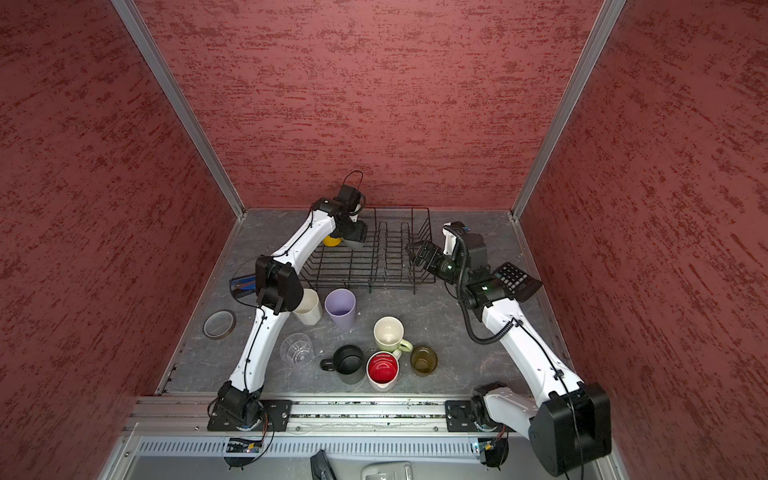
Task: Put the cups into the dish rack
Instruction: 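Lower the white mug into the rack beside the yellow mug with the left gripper, then open the left gripper and raise it off the standing white mug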
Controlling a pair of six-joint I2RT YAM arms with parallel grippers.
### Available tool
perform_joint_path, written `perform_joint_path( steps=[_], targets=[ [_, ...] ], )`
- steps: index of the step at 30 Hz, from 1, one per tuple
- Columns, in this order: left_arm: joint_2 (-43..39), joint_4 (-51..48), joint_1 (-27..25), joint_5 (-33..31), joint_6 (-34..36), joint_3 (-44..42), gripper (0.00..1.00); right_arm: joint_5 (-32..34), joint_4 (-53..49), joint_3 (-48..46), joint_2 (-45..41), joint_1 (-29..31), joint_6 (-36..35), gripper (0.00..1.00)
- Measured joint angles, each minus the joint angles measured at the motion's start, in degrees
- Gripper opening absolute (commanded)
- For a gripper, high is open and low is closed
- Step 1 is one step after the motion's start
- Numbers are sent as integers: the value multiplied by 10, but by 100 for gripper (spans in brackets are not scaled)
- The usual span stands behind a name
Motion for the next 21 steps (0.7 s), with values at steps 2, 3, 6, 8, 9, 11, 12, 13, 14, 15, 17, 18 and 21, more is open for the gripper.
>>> perform_joint_path(
  steps=[2, 3, 6, 8, 9, 11, 12, 13, 14, 15, 17, 18, 21],
  targets=[
    [3, 0, 0, 0, 0, 0, 0, -2, 1, 0, 0, 0, 1, 99],
    [5, 0, 0, 0, 0, 0, 0, -2, 2, 0, 0, 0, 2, 99],
    [11, 3, 0, 0, 0, 0, 0, -4, 4, -1, 1, 0, 5, 99],
    [14, 9, 1, 0, 0, 0, 5, -5, 5, -1, 1, 0, 7, 99],
    [14, 10, 1, 0, 0, 0, 10, -5, 8, -2, 1, 0, 9, 99],
    [15, 11, 1, 0, 0, 0, 20, -7, 11, -3, 1, 0, 10, 99],
    [15, 11, 1, 0, 0, 0, 26, -7, 12, -4, 1, 0, 11, 99],
    [15, 12, 1, 0, 0, 0, 33, -7, 13, -5, 1, 0, 11, 99],
    [15, 12, 1, 0, 0, 0, 39, -7, 13, -5, 2, 0, 12, 99],
    [15, 12, 1, 0, 0, 0, 45, -7, 13, -5, 2, 0, 13, 99],
    [15, 12, 1, 0, 0, 0, 57, -7, 14, -5, 3, 0, 13, 99],
    [15, 12, 1, 0, 0, 0, 61, -8, 15, -5, 4, 0, 13, 99],
    [15, 13, 1, 0, 0, 0, 71, -9, 19, -6, 4, 0, 14, 99]
  ],
)
